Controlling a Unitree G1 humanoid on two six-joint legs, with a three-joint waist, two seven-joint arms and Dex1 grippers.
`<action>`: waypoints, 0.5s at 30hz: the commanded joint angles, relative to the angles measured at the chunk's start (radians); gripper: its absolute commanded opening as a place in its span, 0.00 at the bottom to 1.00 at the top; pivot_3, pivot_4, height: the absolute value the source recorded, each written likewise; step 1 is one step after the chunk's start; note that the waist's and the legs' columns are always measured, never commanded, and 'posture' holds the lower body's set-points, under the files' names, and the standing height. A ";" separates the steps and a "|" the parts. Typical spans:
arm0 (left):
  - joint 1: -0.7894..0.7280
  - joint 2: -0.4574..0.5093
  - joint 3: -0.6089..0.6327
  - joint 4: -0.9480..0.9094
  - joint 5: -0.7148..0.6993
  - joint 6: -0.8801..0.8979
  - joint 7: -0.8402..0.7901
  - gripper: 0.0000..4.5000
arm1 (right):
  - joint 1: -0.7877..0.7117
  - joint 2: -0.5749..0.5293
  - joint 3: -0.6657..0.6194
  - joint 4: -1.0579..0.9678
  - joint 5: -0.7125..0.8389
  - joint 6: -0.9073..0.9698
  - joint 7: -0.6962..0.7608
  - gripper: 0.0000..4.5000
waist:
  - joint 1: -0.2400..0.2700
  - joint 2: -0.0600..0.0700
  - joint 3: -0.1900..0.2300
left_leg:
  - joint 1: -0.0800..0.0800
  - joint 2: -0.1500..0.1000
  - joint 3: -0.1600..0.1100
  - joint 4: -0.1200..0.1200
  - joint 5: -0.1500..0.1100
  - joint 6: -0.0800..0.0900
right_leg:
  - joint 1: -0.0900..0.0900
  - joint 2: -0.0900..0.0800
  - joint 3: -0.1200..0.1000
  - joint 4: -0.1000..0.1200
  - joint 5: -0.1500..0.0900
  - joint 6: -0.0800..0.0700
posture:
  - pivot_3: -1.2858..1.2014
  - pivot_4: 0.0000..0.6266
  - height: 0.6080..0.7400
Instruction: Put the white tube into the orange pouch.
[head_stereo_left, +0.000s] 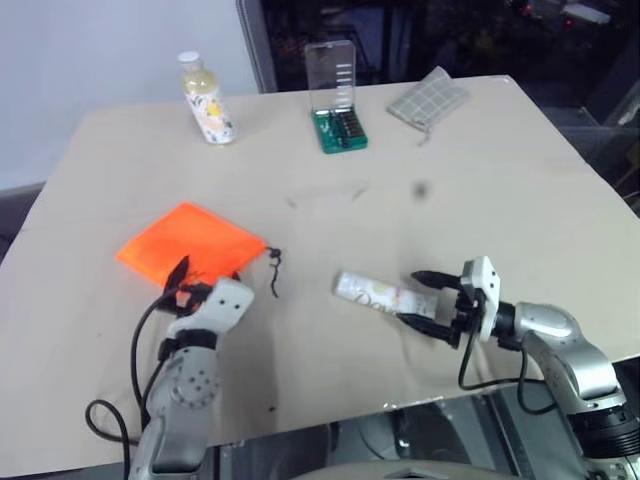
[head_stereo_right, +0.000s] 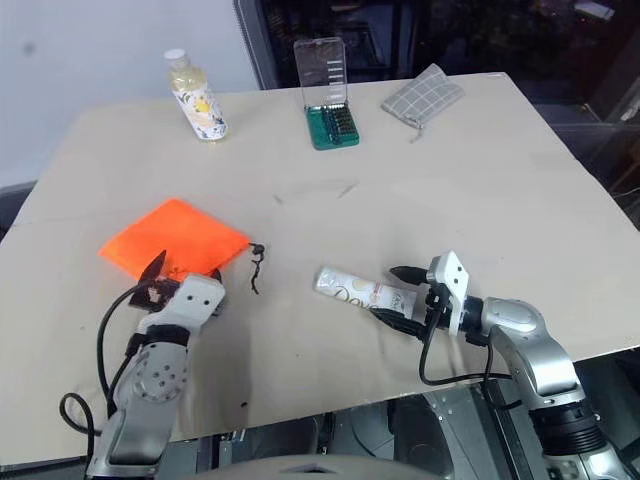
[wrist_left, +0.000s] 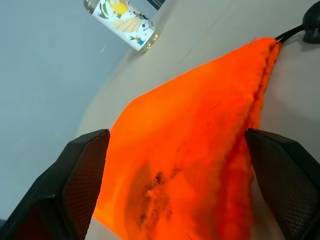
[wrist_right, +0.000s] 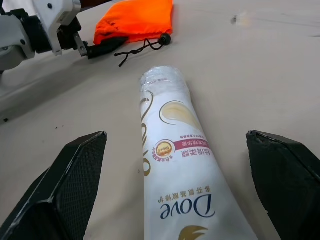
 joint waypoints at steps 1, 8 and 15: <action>-0.012 0.012 0.043 -0.009 0.006 0.000 0.018 0.99 | -0.006 0.011 0.002 -0.019 0.001 -0.021 -0.008 1.00 | 0.001 0.000 0.000 | 0.000 0.000 0.000 0.000 0.000 0.000 | 0.000 0.000 0.000 0.000 0.000 0.000 | 0.52 0.24 1.00; -0.025 0.010 0.057 -0.019 0.006 -0.017 0.032 0.99 | -0.005 0.022 0.006 -0.004 -0.014 -0.038 -0.011 1.00 | 0.004 0.000 0.000 | -0.001 0.000 0.000 0.000 0.000 0.000 | 0.000 -0.002 0.000 -0.001 0.000 0.000 | 0.52 0.24 1.00; -0.032 0.047 0.039 -0.037 0.035 -0.021 -0.002 0.99 | -0.025 0.003 0.030 -0.017 -0.057 -0.073 -0.006 1.00 | 0.003 0.000 0.000 | -0.001 0.000 0.000 0.000 0.000 0.000 | 0.000 -0.001 0.000 0.000 0.000 0.000 | 0.52 0.24 1.00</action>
